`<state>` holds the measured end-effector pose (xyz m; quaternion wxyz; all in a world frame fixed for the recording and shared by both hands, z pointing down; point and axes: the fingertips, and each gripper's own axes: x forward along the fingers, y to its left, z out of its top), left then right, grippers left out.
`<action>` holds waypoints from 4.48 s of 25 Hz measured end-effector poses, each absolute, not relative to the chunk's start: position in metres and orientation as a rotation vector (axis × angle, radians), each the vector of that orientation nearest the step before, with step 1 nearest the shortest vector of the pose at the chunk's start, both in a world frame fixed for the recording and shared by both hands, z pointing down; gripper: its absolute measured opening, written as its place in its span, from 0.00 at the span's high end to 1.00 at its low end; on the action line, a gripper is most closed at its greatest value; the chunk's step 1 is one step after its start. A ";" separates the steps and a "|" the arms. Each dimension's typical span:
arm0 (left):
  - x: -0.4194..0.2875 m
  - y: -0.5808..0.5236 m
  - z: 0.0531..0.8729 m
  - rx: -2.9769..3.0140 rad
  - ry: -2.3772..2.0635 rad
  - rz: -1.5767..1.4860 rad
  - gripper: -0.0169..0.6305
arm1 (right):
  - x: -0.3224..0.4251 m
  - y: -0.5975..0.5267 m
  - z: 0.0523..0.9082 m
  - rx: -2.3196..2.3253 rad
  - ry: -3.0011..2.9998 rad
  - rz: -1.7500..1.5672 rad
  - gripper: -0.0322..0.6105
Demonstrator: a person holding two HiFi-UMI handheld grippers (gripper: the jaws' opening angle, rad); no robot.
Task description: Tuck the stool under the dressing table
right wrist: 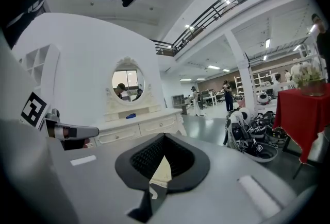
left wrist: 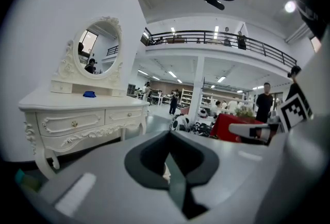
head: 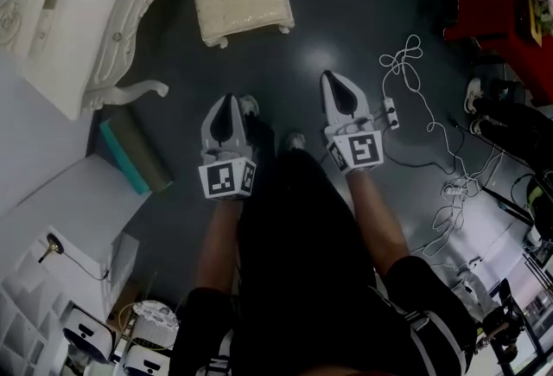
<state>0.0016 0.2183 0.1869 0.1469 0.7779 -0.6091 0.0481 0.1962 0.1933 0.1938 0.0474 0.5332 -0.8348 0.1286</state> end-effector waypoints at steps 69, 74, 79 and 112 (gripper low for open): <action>-0.116 0.078 0.680 2.260 -1.835 0.265 0.67 | 0.157 0.030 0.686 1.495 -2.537 0.314 0.43; -0.138 0.060 0.697 2.204 -1.890 0.279 0.60 | 0.151 0.012 0.701 1.493 -2.517 0.312 0.41; -0.160 0.053 0.713 2.125 -1.943 0.278 0.52 | 0.146 0.002 0.725 1.470 -2.476 0.345 0.37; -0.165 -0.029 0.745 2.282 -1.856 0.350 0.47 | 0.126 -0.064 0.756 1.459 -2.442 0.323 0.41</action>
